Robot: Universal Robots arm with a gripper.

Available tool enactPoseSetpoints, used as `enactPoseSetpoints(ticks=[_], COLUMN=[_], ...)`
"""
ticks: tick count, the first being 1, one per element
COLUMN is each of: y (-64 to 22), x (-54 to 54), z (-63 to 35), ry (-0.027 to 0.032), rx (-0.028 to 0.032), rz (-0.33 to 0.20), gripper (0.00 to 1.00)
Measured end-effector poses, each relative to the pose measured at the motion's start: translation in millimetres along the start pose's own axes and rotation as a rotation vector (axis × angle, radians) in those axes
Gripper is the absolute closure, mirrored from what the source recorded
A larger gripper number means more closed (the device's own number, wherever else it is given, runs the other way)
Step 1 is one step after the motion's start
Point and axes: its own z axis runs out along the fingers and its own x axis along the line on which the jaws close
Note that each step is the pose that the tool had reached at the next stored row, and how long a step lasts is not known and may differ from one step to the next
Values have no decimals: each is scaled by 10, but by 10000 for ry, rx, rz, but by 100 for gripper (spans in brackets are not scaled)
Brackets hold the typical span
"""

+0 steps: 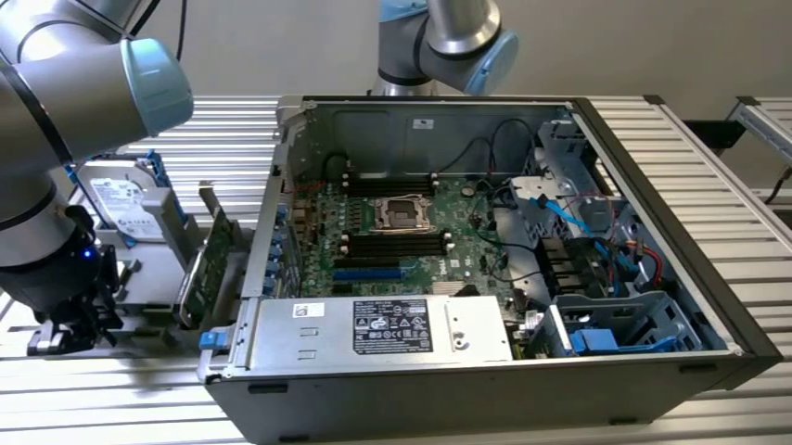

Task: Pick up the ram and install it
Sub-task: 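Pick up the ram and move it above insertion slot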

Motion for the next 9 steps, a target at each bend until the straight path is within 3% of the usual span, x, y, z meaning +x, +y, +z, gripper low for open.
enactPoseSetpoints(ticks=[9], y=[0], x=[-1], z=[0], ry=[1], rx=[-1], rz=[0], gripper=[72])
